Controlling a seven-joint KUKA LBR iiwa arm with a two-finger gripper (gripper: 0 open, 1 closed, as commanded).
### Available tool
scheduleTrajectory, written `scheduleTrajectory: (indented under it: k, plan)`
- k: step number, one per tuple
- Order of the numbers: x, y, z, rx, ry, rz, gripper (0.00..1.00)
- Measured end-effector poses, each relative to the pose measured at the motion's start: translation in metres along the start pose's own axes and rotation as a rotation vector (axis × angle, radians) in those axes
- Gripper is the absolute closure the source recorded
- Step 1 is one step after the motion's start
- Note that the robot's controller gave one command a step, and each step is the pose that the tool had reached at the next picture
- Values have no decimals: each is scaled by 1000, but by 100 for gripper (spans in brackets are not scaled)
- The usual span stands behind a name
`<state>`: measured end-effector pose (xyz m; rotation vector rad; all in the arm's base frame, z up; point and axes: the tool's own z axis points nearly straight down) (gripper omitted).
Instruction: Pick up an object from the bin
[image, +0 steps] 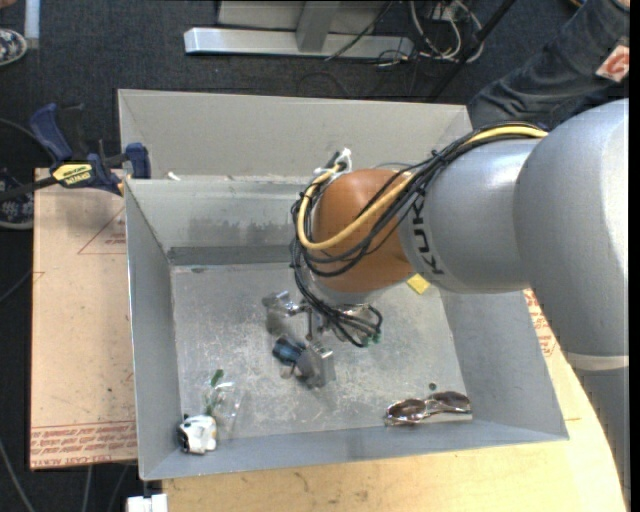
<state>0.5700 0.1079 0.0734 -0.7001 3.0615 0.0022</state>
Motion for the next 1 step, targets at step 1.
scheduleTrajectory:
  k: [1]
  plan:
    - [-28, -109, -8, 2, -4, -14, 100]
